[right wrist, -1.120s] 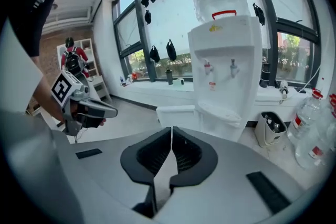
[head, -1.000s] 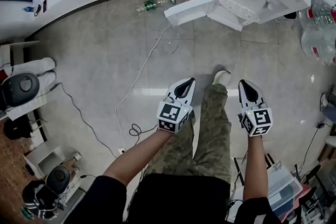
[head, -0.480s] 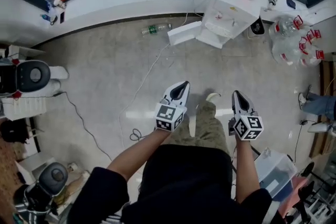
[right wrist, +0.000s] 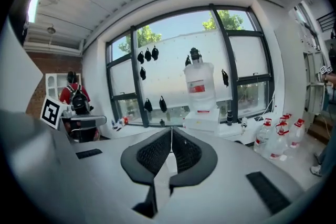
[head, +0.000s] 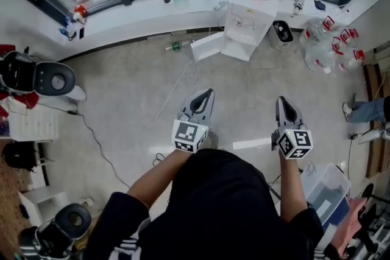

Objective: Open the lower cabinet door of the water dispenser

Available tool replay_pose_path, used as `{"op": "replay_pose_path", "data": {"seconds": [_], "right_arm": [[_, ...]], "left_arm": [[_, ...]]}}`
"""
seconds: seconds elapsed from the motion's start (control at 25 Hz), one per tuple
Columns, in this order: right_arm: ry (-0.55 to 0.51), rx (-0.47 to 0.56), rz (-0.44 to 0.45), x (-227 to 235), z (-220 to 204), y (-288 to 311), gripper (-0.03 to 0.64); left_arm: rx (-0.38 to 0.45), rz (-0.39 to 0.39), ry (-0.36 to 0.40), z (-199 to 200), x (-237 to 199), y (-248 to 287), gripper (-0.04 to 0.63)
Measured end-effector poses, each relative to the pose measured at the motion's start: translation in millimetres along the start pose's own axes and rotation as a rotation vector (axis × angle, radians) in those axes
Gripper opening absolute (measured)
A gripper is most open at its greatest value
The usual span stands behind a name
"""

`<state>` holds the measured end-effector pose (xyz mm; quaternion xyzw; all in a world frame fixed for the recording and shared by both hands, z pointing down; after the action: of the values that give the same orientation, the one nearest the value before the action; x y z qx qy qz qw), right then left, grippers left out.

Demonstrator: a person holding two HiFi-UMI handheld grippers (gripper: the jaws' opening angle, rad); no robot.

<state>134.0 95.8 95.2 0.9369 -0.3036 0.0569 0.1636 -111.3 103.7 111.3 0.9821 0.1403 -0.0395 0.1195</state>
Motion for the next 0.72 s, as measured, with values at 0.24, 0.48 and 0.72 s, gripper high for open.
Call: {"op": "replay_pose_path", "data": {"seconds": [0.24, 0.48, 0.72], "right_arm": [[-0.05, 0.074, 0.014, -22.5, 5.8, -95.2, 0.002], [-0.038, 0.117, 0.005, -16.7, -10.4, -181.5, 0.002], [-0.065, 0.125, -0.048, -6.5, -18.0, -241.7, 0.002]], "left_arm": [[0.019, -0.032, 0.095, 11.0, 83.7, -68.5, 0.005], [0.031, 0.016, 0.007, 3.3, 138.6, -113.7, 0.005], [0.083, 0.03, 0.018, 8.7, 164.4, -143.3, 0.005]]}}
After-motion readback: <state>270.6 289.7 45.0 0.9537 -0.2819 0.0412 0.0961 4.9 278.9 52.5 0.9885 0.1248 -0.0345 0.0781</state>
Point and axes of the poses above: the fingertips, and each gripper's own axes: y forward along the fingers, x to its right, z out of its top, the point moved 1 cm from there along -y, backward along the fingers, and after that the axes turned 12 degrees about z, right-handed, at the moved point
